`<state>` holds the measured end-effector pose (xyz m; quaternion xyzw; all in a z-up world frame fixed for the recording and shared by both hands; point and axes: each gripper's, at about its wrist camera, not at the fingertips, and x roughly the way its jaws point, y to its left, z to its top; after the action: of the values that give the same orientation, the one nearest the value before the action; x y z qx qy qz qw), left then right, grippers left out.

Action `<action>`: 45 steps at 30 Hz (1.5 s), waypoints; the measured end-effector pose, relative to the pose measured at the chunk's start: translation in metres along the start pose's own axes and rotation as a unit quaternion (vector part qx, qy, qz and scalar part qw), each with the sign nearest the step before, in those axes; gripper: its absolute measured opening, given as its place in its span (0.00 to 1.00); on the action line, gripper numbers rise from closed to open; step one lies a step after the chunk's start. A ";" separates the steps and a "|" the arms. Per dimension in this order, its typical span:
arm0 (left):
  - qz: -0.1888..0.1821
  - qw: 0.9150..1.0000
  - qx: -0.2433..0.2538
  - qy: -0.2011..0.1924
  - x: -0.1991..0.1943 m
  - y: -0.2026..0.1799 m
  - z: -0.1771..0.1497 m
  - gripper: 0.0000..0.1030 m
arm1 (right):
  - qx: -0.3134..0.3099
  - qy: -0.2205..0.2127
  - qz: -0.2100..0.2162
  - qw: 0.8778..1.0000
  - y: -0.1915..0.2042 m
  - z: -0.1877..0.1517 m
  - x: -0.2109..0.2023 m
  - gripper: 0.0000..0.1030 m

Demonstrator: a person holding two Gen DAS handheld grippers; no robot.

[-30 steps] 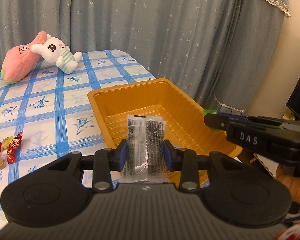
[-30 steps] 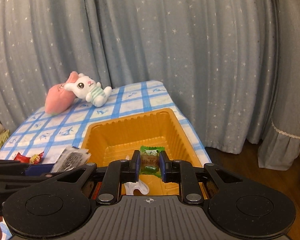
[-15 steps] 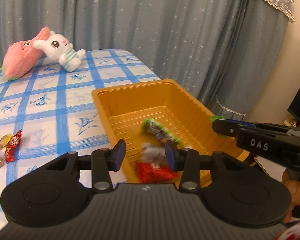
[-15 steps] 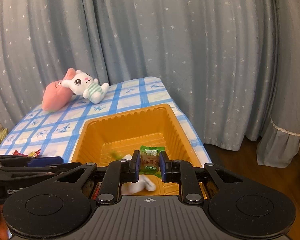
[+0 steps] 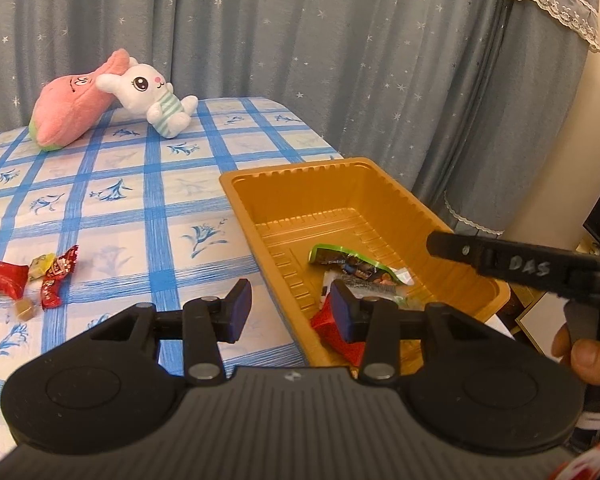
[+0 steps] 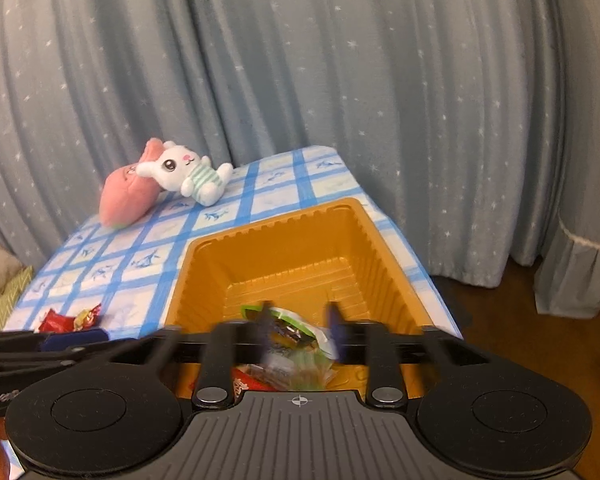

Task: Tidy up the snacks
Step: 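Move both open tools back toward the remaining red candies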

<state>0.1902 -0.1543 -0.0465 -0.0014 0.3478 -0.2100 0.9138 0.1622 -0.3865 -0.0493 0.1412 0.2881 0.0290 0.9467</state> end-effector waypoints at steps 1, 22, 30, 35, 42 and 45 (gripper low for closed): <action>0.001 1.000 0.000 0.001 -0.001 0.001 -0.001 0.38 | 0.005 -0.006 -0.003 1.000 -0.002 0.000 -0.002 0.67; 0.052 0.998 -0.020 -0.002 -0.039 0.048 -0.017 0.44 | -0.043 -0.028 0.007 0.999 0.035 -0.001 -0.009 0.67; 0.087 0.996 -0.030 -0.009 -0.061 0.083 -0.026 0.49 | -0.072 -0.027 0.036 0.996 0.076 -0.002 -0.002 0.67; 0.112 0.993 -0.040 -0.010 -0.075 0.111 -0.033 0.49 | -0.098 -0.021 0.058 0.993 0.108 -0.006 0.004 0.67; 0.146 0.988 -0.053 -0.011 -0.094 0.151 -0.044 0.49 | -0.132 -0.012 0.088 0.987 0.154 -0.014 0.015 0.67; 0.159 0.985 -0.060 -0.011 -0.101 0.167 -0.048 0.49 | -0.143 -0.008 0.098 0.985 0.172 -0.018 0.020 0.67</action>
<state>0.1554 0.0434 -0.0439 -0.0034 0.3456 -0.0411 0.9375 0.1732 -0.2142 -0.0258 0.0318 0.2580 0.1613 0.9521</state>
